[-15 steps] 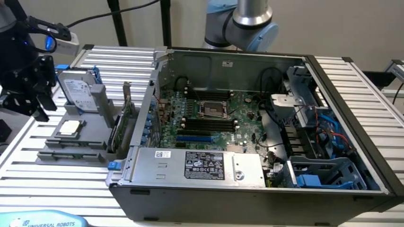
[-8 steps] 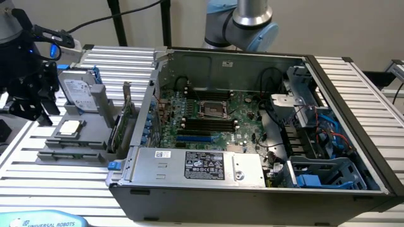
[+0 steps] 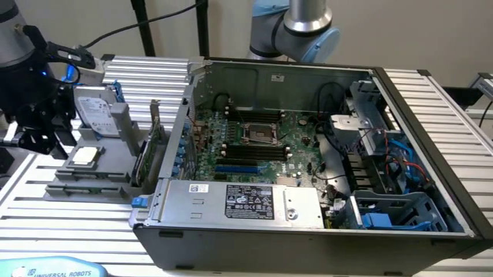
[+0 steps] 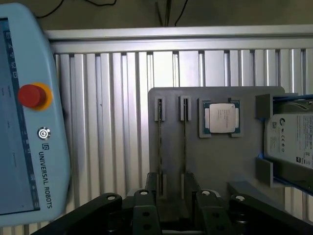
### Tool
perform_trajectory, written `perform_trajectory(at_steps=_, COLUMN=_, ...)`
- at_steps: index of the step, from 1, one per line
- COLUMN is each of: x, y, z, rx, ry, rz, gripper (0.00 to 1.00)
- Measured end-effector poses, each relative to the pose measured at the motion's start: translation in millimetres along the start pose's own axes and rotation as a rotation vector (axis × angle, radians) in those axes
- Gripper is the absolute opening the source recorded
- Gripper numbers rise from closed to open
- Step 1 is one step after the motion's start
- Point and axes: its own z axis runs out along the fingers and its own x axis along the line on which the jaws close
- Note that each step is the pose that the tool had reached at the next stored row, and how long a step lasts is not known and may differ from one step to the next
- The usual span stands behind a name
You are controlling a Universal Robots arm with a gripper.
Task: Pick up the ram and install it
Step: 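Pick up the ram and move it above insertion slot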
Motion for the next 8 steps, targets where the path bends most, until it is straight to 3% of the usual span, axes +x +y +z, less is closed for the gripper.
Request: perform_trajectory(at_steps=8, x=1.3, y=-0.9, z=14.4, rx=-0.0001, ry=0.0001, rz=-0.003, gripper=0.36)
